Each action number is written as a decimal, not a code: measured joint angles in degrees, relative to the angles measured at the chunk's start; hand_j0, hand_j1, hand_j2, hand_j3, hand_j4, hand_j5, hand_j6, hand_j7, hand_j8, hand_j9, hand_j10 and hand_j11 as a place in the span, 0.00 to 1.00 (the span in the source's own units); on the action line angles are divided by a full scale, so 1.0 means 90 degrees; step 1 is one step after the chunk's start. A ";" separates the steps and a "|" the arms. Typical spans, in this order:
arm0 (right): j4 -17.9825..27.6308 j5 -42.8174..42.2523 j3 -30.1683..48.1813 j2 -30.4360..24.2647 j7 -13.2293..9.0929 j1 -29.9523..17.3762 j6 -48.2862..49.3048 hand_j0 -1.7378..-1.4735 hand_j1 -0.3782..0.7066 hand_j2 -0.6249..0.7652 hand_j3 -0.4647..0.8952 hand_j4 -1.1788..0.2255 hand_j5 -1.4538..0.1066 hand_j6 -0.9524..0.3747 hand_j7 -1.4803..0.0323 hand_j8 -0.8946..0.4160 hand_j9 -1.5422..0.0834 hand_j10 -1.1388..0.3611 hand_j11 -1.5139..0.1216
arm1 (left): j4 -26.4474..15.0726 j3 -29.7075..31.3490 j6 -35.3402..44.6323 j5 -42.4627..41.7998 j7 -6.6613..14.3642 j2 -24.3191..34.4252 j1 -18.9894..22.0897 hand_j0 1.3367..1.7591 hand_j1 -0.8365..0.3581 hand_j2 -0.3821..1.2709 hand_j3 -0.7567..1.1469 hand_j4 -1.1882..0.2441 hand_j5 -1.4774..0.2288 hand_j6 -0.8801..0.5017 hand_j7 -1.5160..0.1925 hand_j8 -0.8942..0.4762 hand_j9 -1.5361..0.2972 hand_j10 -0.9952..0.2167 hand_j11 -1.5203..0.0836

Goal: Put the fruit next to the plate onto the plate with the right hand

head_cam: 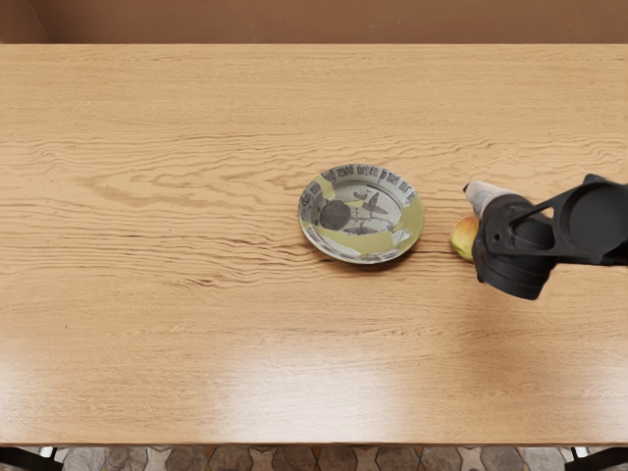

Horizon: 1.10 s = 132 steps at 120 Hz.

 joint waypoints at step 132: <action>-0.0579 -0.0286 -0.0688 0.0550 0.0000 -0.0263 0.0000 0.30 0.28 0.42 0.34 0.68 0.74 0.55 0.78 0.51 0.77 0.61 0.75 | 0.0001 0.0000 0.0001 0.0000 0.0001 0.0000 -0.0029 0.76 0.99 0.23 0.40 0.83 0.87 0.64 0.89 0.65 0.84 0.82 0.95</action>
